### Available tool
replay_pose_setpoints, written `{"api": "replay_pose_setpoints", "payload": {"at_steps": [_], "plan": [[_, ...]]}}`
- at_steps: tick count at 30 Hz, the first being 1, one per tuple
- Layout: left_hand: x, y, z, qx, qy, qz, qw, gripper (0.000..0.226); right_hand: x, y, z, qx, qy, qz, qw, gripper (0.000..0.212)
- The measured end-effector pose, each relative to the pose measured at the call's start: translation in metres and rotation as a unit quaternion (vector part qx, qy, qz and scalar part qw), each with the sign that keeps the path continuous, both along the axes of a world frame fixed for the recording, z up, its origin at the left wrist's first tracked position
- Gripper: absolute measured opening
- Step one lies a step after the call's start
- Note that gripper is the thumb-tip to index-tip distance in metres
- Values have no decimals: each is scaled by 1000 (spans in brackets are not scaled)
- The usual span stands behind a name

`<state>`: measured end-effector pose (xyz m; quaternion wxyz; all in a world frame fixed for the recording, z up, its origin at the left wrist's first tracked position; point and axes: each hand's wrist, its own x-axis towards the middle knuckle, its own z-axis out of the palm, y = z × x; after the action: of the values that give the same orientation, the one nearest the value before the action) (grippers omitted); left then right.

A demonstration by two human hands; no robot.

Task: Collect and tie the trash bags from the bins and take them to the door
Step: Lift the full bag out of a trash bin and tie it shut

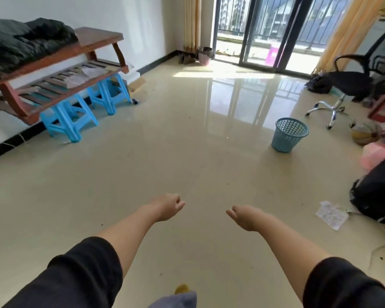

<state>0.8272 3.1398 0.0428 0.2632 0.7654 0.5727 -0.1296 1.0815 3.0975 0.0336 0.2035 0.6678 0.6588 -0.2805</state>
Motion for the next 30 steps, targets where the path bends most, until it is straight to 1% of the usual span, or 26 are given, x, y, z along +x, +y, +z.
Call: {"api": "replay_pose_setpoints", "payload": {"at_steps": [4,8,12,20,24,30], "plan": [[26,97,1,-21,2,-21,1000,43,13,95,2,1,8,-16,1000,56],[68,196,-4,-15,-2,-40,999,42,45,193,-6,-6,9,-23,1000,57],[112,306,-13,4,-21,-31,999,43,91,306,-15,4,-9,-8,1000,58],[193,508,-8,-13,-44,-2,999,41,171,520,13,-1,-46,38,998,56],[205,597,-10,-22,-42,1,999,42,182,618,4,-10,-51,48,998,56],[188,752,-31,-52,-20,-4,998,43,164,775,-17,-26,-45,57,997,57]]}}
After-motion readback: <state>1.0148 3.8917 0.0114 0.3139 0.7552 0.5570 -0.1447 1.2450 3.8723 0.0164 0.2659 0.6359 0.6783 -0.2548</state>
